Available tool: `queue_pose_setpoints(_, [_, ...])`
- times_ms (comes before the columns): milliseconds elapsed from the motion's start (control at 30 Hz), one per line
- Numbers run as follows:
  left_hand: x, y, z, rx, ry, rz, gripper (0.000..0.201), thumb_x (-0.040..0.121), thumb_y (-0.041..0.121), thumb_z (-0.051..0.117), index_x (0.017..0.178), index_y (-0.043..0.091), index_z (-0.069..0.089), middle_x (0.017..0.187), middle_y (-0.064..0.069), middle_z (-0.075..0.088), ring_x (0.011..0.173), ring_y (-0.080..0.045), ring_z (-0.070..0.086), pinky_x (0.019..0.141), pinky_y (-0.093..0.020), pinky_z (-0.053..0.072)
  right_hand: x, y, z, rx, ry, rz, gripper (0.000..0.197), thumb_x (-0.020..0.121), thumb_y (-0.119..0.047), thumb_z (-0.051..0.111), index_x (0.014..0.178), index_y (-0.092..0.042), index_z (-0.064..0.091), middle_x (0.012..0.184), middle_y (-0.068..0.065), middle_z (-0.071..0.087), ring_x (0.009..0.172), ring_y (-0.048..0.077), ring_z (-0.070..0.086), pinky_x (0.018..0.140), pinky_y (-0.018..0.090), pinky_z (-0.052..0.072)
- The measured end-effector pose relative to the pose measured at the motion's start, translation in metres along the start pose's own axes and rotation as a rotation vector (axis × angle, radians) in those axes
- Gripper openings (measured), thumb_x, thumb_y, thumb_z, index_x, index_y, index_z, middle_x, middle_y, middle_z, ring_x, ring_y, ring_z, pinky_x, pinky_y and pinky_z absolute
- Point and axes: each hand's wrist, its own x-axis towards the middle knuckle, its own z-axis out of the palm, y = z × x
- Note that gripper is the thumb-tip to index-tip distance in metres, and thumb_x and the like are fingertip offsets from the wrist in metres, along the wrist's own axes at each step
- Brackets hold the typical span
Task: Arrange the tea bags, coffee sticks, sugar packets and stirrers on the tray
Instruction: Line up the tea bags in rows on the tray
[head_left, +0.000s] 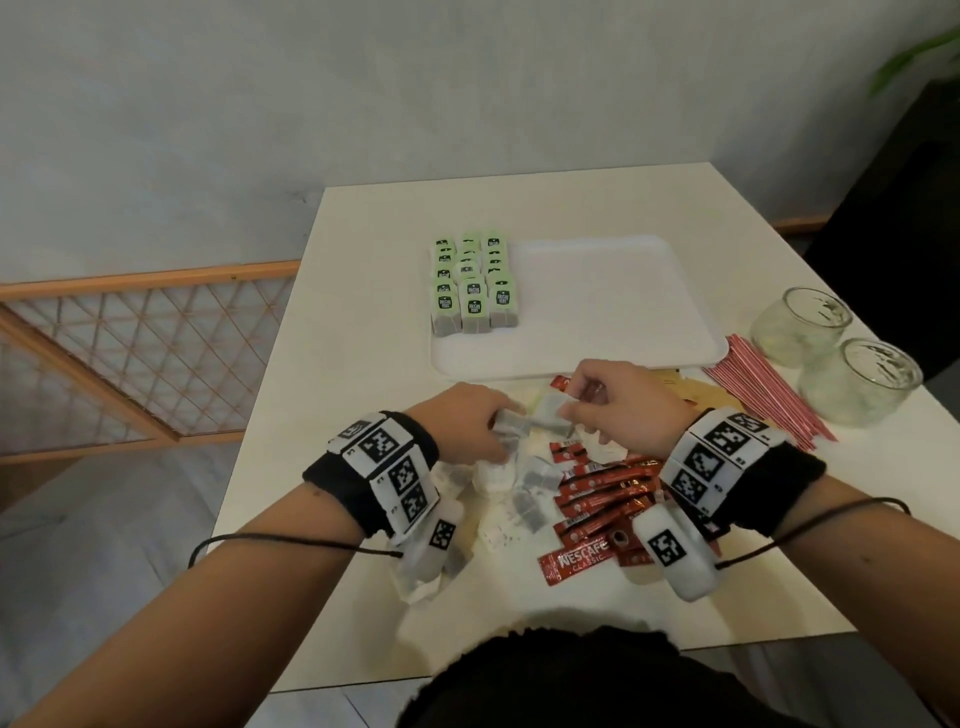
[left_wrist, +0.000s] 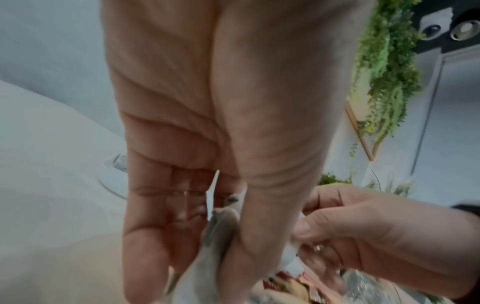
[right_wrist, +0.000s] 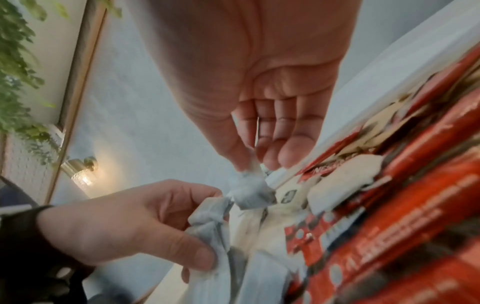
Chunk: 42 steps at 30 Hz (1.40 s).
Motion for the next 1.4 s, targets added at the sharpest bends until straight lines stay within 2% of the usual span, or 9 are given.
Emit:
queue_pose_setpoints(167, [-0.001, -0.011, -0.016, -0.235, 0.115, -0.066, 0.021, 0.086, 0.022, 0.072, 0.092, 0.008, 0.057, 0.093, -0.005, 0.063, 0.068, -0.017, 0.069, 0.058, -0.021, 0.053, 0.006, -0.004, -0.009, 0.148, 0.055, 0.039, 0.016, 0.088, -0.015, 0.067, 0.079, -0.012, 0.054, 0.072, 0.010, 0.069, 0.066, 0.026, 0.069, 0.067, 0.040, 0.060])
queue_pose_setpoints(267, [0.001, -0.010, -0.018, -0.451, 0.243, -0.105, 0.024, 0.084, 0.019, 0.074, 0.082, 0.009, 0.053, 0.083, -0.005, 0.061, 0.072, -0.020, 0.071, 0.070, -0.035, 0.061, 0.011, -0.009, -0.008, 0.167, 0.065, 0.049, 0.017, 0.087, -0.013, 0.067, 0.077, -0.010, 0.054, 0.070, 0.012, 0.070, 0.060, 0.020, 0.068, 0.064, 0.035, 0.060])
queue_pose_setpoints(333, [0.004, -0.002, -0.013, -0.561, 0.317, -0.115, 0.018, 0.086, 0.016, 0.070, 0.085, 0.009, 0.053, 0.089, -0.010, 0.066, 0.071, -0.021, 0.072, 0.070, -0.042, 0.061, 0.015, -0.014, -0.005, 0.165, 0.061, 0.046, 0.016, 0.086, -0.014, 0.067, 0.077, -0.009, 0.055, 0.069, 0.012, 0.071, 0.060, 0.022, 0.070, 0.061, 0.032, 0.059])
queue_pose_setpoints(467, [0.014, 0.016, 0.000, -0.675, 0.382, -0.080, 0.013, 0.086, 0.017, 0.066, 0.090, 0.006, 0.059, 0.089, -0.012, 0.070, 0.071, -0.019, 0.072, 0.063, -0.033, 0.062, 0.026, -0.024, 0.003, 0.190, 0.067, 0.034, 0.018, 0.088, -0.019, 0.066, 0.081, -0.006, 0.055, 0.066, 0.008, 0.072, 0.058, 0.022, 0.070, 0.056, 0.029, 0.057])
queue_pose_setpoints(700, [0.028, 0.007, -0.004, -0.810, 0.455, -0.095, 0.019, 0.086, 0.014, 0.068, 0.096, -0.002, 0.064, 0.092, -0.022, 0.069, 0.082, -0.028, 0.072, 0.068, -0.041, 0.062, 0.045, -0.022, 0.002, 0.455, 0.035, 0.014, 0.017, 0.092, -0.022, 0.064, 0.090, -0.005, 0.062, 0.075, 0.011, 0.072, 0.069, 0.031, 0.071, 0.075, 0.051, 0.059])
queue_pose_setpoints(867, [0.036, -0.006, -0.017, -0.791, 0.413, -0.076, 0.018, 0.086, 0.014, 0.070, 0.097, 0.001, 0.066, 0.092, -0.019, 0.071, 0.078, -0.027, 0.073, 0.067, -0.042, 0.062, 0.063, -0.018, -0.009, 0.226, 0.086, -0.050, 0.015, 0.085, -0.024, 0.072, 0.097, -0.027, 0.064, 0.083, 0.000, 0.064, 0.059, 0.010, 0.060, 0.060, 0.029, 0.055])
queue_pose_setpoints(967, [0.041, -0.013, -0.022, -0.778, 0.387, -0.077, 0.024, 0.086, 0.013, 0.072, 0.106, 0.002, 0.066, 0.093, -0.016, 0.072, 0.081, -0.024, 0.073, 0.067, -0.035, 0.062, 0.077, -0.019, -0.012, 0.190, 0.048, -0.059, 0.008, 0.086, -0.023, 0.072, 0.090, -0.019, 0.066, 0.081, 0.001, 0.066, 0.060, 0.010, 0.062, 0.057, 0.022, 0.052])
queue_pose_setpoints(1233, [0.052, -0.044, -0.024, -1.020, 0.488, -0.271, 0.016, 0.088, 0.012, 0.069, 0.101, 0.003, 0.066, 0.105, -0.022, 0.067, 0.091, -0.033, 0.069, 0.061, -0.029, 0.059, 0.125, 0.000, -0.006, 0.181, -0.051, 0.158, 0.007, 0.087, -0.011, 0.070, 0.087, -0.007, 0.064, 0.069, 0.006, 0.068, 0.057, 0.014, 0.065, 0.060, 0.024, 0.056])
queue_pose_setpoints(1400, [0.057, -0.063, -0.031, -1.128, 0.516, -0.321, 0.014, 0.090, 0.014, 0.067, 0.102, 0.006, 0.066, 0.094, -0.016, 0.070, 0.074, -0.022, 0.068, 0.060, -0.029, 0.059, 0.152, -0.002, -0.004, 0.253, 0.011, 0.187, 0.008, 0.085, -0.008, 0.072, 0.085, -0.007, 0.064, 0.072, 0.010, 0.071, 0.060, 0.016, 0.069, 0.059, 0.022, 0.057])
